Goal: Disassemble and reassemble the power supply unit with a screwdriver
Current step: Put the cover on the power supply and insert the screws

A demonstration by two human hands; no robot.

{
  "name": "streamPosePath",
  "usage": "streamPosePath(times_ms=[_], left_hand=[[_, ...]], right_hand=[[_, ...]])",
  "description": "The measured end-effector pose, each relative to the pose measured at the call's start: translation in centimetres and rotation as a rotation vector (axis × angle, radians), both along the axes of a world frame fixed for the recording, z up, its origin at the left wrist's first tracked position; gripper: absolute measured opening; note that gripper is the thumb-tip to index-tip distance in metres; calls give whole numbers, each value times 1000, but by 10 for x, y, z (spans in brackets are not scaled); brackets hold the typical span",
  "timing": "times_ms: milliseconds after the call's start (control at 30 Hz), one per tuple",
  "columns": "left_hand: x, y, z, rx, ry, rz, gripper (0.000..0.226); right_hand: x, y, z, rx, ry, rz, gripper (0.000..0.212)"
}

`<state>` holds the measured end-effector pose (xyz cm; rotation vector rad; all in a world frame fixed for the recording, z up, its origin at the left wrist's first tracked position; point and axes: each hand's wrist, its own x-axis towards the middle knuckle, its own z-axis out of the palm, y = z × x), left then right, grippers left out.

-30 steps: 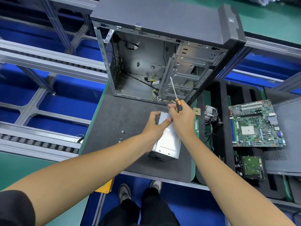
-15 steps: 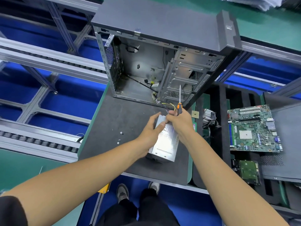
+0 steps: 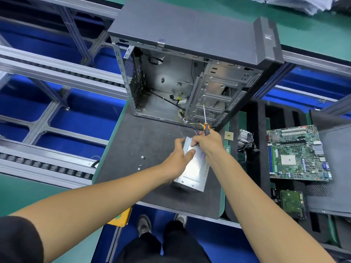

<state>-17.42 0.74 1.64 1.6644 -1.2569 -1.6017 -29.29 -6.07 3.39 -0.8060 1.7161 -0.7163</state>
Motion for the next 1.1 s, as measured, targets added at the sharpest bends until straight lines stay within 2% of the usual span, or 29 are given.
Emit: streamPosePath(times_ms=[67, 133, 200, 267, 300, 367, 433, 533, 600, 700, 733, 800, 900, 1000, 1100], left_hand=[[2, 0, 3, 8, -7, -33, 36], [3, 2, 5, 34, 63, -25, 36], [5, 2, 7, 29, 104, -13, 42], [6, 4, 7, 34, 76, 24, 57], [3, 6, 9, 55, -16, 42, 69], [-12, 15, 15, 83, -399, 2, 91], [-34, 26, 20, 28, -626, -52, 100], [-51, 30, 25, -62, -782, -34, 109], [-44, 25, 27, -111, -826, -69, 104], [-14, 6, 27, -243, -813, -296, 91], [-1, -2, 30, -309, -816, -398, 88], [25, -22, 37, -437, -860, -590, 89], [46, -48, 42, -498, -921, -775, 104], [45, -54, 31, -569, -951, -739, 107], [39, -47, 16, -655, -973, -608, 118]], right_hand=[[3, 2, 2, -33, 22, 20, 40], [3, 5, 3, -45, 22, 48, 38], [-3, 9, 2, -64, -46, 31, 31], [-11, 13, 1, -85, -83, 45, 21], [-15, 15, -1, -88, -89, 49, 17], [-21, 16, -2, -77, -131, 22, 11], [-22, 15, 0, -47, -166, 37, 11], [-22, 14, 7, -32, -182, 126, 18], [-27, 17, 13, -84, -136, 200, 20], [-36, 25, 13, -259, -101, 308, 23], [-40, 28, 12, -288, -123, 365, 27], [-51, 30, 8, -331, -129, 513, 50], [-59, 33, -5, -324, -104, 649, 82], [-50, 40, -13, -366, -34, 640, 98], [-45, 36, -11, -411, 7, 575, 89]])
